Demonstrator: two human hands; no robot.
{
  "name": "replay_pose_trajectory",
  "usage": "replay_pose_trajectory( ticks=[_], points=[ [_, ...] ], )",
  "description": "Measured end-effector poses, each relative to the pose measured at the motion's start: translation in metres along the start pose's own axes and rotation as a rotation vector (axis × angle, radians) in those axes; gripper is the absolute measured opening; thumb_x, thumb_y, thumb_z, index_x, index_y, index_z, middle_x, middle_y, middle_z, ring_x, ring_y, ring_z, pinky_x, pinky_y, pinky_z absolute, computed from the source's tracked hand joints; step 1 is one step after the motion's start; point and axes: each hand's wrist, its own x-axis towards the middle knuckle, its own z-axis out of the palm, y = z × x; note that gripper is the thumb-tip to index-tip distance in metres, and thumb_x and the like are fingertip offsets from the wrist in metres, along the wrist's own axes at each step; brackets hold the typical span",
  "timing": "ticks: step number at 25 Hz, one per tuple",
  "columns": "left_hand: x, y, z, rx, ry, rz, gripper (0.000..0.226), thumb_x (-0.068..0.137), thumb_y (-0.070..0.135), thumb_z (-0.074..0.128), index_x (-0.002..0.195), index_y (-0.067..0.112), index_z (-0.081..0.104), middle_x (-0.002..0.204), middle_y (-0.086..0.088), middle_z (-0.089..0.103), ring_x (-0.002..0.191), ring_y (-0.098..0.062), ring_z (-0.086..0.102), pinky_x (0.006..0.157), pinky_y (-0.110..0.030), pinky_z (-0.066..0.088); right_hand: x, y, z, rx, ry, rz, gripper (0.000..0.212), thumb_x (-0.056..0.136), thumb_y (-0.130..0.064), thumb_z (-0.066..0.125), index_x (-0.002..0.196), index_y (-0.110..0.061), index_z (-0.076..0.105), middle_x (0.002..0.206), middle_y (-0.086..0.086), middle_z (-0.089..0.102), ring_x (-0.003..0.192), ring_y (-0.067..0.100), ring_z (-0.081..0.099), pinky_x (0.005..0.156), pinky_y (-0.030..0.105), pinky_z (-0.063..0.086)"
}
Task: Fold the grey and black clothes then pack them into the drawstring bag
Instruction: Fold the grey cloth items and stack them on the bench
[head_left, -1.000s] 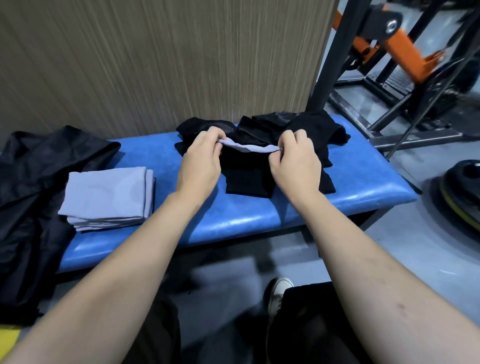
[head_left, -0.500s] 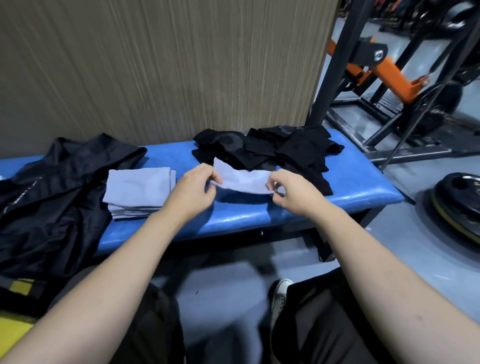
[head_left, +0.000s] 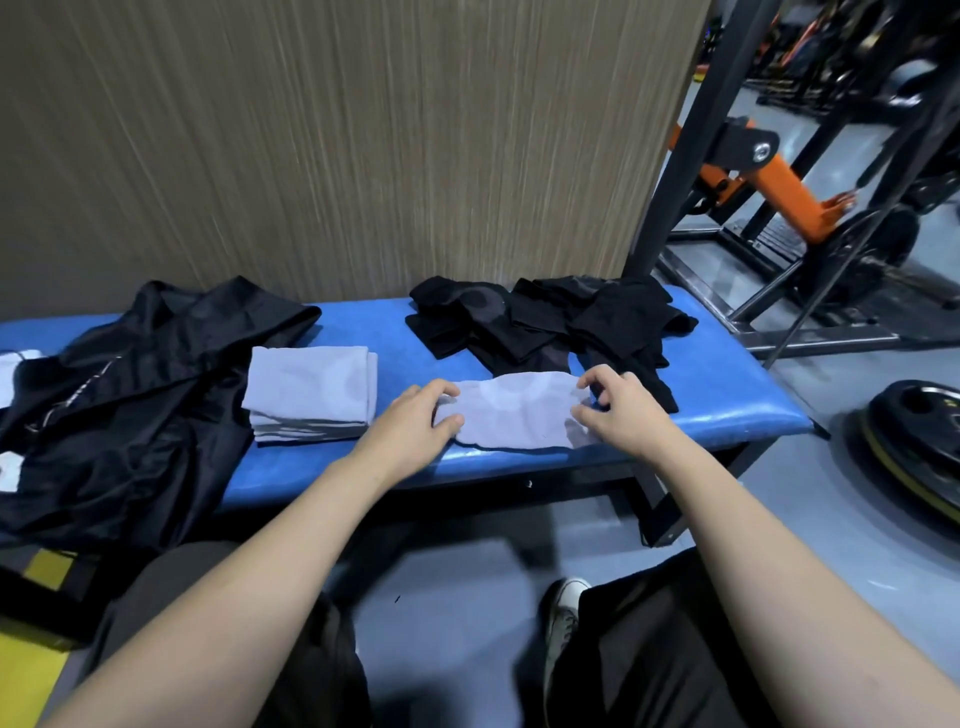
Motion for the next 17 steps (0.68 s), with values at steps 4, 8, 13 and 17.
replay_pose_trajectory(
  ticks=[4,8,13,17],
  points=[
    [0.013,0.004,0.006,-0.09,-0.007,-0.113,0.038,0.093,0.035,0.06,0.13,0.031,0.05,0.119,0.006,0.044,0.099,-0.013,0.048,0.082,-0.029,0.035,0.005,-0.007,0.013,-0.117,-0.021,0.03,0.058,0.081,-0.033,0.073,0.131,-0.031,0.044,0.101,0.005,0.052,0.099,0.025,0.051,0.073,0.032,0.041],
    [0.024,0.003,0.006,-0.282,0.057,-0.203,0.021,0.089,0.021,0.064,0.108,0.027,0.062,0.079,0.007,0.048,0.064,-0.011,0.045,0.059,-0.027,0.032,0.008,-0.017,0.02,-0.046,-0.019,0.099,0.063,0.075,-0.02,0.074,0.129,-0.032,0.045,0.104,0.008,0.051,0.102,0.027,0.046,0.079,0.031,0.043],
    [0.022,0.003,0.006,-0.426,0.005,-0.191,0.027,0.083,0.007,0.067,0.102,0.026,0.068,0.068,0.003,0.039,0.059,-0.015,0.037,0.06,-0.029,0.032,0.011,-0.013,0.008,0.124,0.045,0.077,0.044,0.074,0.008,0.057,0.098,-0.028,0.053,0.082,0.007,0.05,0.066,0.022,0.048,0.045,0.018,0.035],
    [0.022,-0.001,0.003,-0.443,-0.015,-0.198,0.031,0.082,0.01,0.069,0.106,0.031,0.07,0.079,-0.002,0.051,0.066,-0.015,0.047,0.062,-0.026,0.038,0.004,-0.012,0.008,0.122,0.012,0.139,0.039,0.078,-0.012,0.068,0.108,-0.029,0.051,0.106,0.01,0.048,0.074,0.022,0.053,0.055,0.02,0.045]
  ],
)
